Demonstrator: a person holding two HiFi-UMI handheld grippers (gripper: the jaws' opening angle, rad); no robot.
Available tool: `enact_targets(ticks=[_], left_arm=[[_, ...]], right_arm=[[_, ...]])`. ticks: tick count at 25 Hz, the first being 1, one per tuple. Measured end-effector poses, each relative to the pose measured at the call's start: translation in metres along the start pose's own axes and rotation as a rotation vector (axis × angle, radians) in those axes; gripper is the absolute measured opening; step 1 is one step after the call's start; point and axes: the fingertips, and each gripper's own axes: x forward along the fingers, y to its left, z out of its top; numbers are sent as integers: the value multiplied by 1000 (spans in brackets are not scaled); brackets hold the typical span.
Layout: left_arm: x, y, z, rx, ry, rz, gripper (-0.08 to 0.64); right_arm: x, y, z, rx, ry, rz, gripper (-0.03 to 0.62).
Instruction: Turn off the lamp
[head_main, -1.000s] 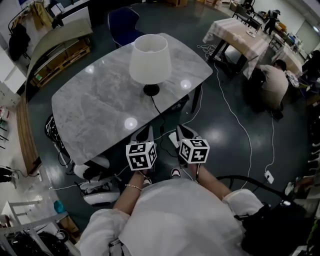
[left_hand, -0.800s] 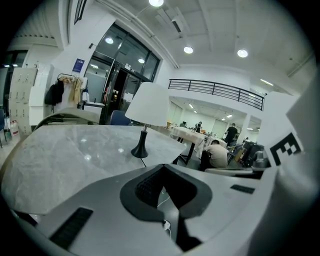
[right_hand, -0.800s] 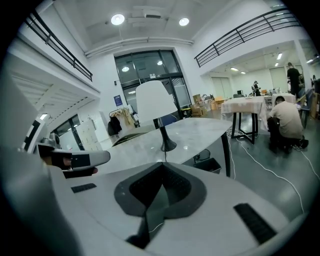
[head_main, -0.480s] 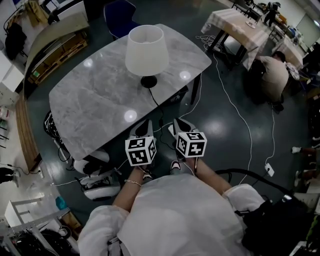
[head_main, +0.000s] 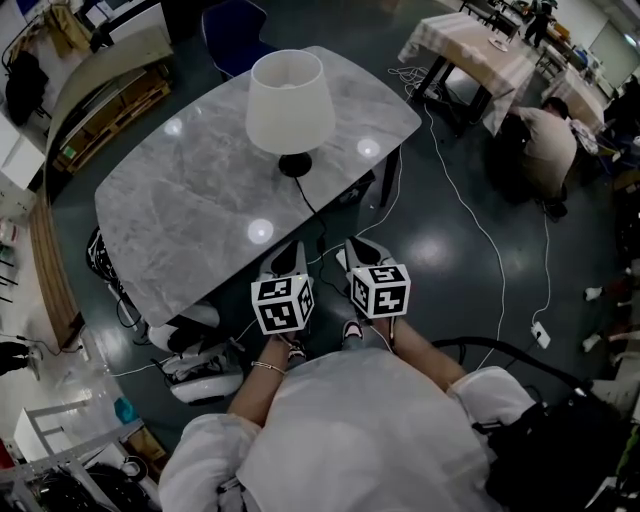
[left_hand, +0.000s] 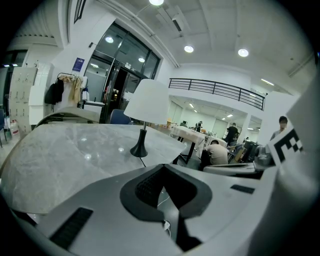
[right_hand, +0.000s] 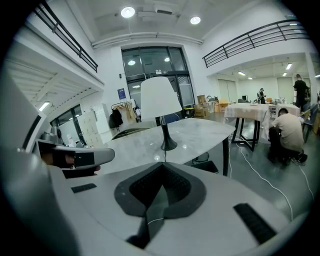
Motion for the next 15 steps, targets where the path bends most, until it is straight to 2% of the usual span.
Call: enact_targets(ticks=[15], left_arm=[[11, -2, 3, 7, 2, -14, 8]], right_arm=[[2, -11, -3, 9, 10, -36, -2]])
